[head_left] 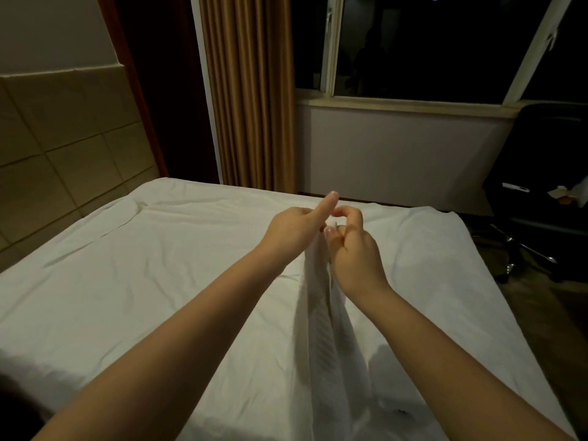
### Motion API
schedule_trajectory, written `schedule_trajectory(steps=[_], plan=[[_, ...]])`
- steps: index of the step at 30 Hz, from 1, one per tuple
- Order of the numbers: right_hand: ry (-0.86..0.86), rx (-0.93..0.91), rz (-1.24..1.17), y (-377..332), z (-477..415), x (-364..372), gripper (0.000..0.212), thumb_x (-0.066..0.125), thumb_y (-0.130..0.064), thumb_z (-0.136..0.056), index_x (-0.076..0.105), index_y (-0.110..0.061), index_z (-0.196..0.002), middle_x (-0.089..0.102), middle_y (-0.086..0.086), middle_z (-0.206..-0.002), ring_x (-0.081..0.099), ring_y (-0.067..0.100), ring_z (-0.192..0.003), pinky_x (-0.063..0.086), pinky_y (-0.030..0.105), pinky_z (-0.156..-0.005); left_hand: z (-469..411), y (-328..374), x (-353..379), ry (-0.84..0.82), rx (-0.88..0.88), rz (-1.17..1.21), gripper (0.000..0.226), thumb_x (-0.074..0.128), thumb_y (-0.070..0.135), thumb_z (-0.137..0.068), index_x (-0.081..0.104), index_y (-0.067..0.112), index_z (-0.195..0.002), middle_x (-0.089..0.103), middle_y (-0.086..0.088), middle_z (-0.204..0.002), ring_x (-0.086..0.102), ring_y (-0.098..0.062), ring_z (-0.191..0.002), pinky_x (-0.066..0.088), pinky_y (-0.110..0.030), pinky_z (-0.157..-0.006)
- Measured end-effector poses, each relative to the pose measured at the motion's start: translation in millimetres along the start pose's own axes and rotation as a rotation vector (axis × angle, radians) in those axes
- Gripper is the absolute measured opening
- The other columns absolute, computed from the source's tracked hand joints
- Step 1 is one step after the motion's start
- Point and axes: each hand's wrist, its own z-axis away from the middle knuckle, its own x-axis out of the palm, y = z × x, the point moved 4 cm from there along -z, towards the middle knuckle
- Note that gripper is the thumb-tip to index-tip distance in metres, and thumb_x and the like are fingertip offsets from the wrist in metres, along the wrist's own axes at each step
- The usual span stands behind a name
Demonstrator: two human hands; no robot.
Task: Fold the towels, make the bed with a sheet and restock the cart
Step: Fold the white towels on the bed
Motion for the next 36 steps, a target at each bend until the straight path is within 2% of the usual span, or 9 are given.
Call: schedule_trajectory(steps=[5,10,14,17,21,23,26,30,36], plan=[[-0.144,0.067,0.021,14,7,2,0.055,0.056,-0.014,-0.094,0.025,-0.018,-0.14,0.054,-0.004,-0.102,0.06,0.015,-0.092,0.05,0.022,-0.08,-1,0,18,-0.104,0.085,-0.266,0.046,0.052,0.061,-0.084,0.064,0.018,-0.088,0.065,0.002,-0.087,0.06,-0.01,-0.077,0.052,-0.028,-0.081],[-0.192,0.099,-0.174,36,20,-1,0.062,0.057,-0.003,-0.09,0.02,-0.018,-0.138,0.055,-0.009,-0.093,0.061,0.012,-0.086,0.051,0.014,-0.075,-3,-3,27,-0.148,0.2,-0.357,0.048,0.061,0.052,-0.083,0.064,0.012,-0.111,0.065,-0.001,-0.102,0.059,-0.013,-0.09,0.051,-0.027,-0.083],[-0.224,0.105,-0.183,47,27,0,0.058,0.055,-0.003,-0.092,0.021,-0.018,-0.137,0.059,-0.008,-0.1,0.061,0.009,-0.091,0.049,0.009,-0.077,-8,-12,35,-0.19,0.287,-0.478,0.027,0.055,0.033,-0.093,0.065,0.013,-0.108,0.065,-0.002,-0.104,0.054,-0.011,-0.084,0.043,-0.017,-0.07],[-0.247,0.134,-0.147,58,28,4,0.053,0.055,-0.008,-0.092,0.029,-0.019,-0.137,0.062,-0.003,-0.114,0.061,0.014,-0.104,0.049,0.02,-0.09,-10,-19,36,-0.167,0.344,-0.433,0.022,0.05,0.023,-0.096,0.068,0.012,-0.102,0.065,-0.003,-0.101,0.053,-0.011,-0.083,0.039,-0.012,-0.067],[-0.186,0.114,0.02,75,20,-2,0.027,0.055,-0.019,-0.094,0.051,-0.021,-0.12,0.059,-0.003,-0.103,0.057,0.013,-0.092,0.045,0.011,-0.072,-13,-16,27,-0.093,0.4,-0.377,0.02,0.049,0.016,-0.097,0.067,0.01,-0.103,0.059,0.0,-0.099,0.05,-0.011,-0.088,0.038,-0.018,-0.069],[-0.173,0.114,0.152,92,13,-6,0.02,0.057,-0.029,-0.093,0.057,-0.017,-0.109,0.054,-0.002,-0.106,0.054,0.018,-0.099,0.046,0.02,-0.079,-16,-10,12,-0.057,0.419,-0.271,0.017,0.049,0.013,-0.096,0.066,0.013,-0.095,0.058,0.004,-0.092,0.051,-0.011,-0.088,0.038,-0.02,-0.072],[-0.264,0.135,0.368,110,3,-11,0.044,0.055,-0.057,-0.086,0.059,-0.019,-0.107,0.046,-0.007,-0.119,0.042,0.017,-0.113,0.041,0.034,-0.096,-26,3,-20,-0.014,0.428,-0.044,0.022,0.052,0.011,-0.094,0.06,0.022,-0.077,0.057,0.006,-0.078,0.053,-0.012,-0.08,0.04,-0.023,-0.068],[-0.38,0.055,0.573,109,-22,-29,0.076,0.04,-0.081,-0.074,0.06,-0.026,-0.122,0.045,-0.011,-0.136,0.033,0.014,-0.127,0.021,0.035,-0.107,-35,29,-58,-0.015,0.43,0.11,0.026,0.049,0.009,-0.096,0.059,0.02,-0.074,0.053,0.002,-0.073,0.05,-0.011,-0.072,0.041,-0.022,-0.067],[-0.382,0.229,0.734,154,-39,-62,0.061,0.053,-0.072,-0.077,0.055,-0.033,-0.125,0.053,-0.006,-0.131,0.041,0.019,-0.126,0.019,0.045,-0.111,-43,49,-87,-0.038,0.457,0.12,0.025,0.047,0.012,-0.097,0.06,0.019,-0.077,0.054,0.0,-0.076,0.054,-0.014,-0.073,0.046,-0.027,-0.067]])
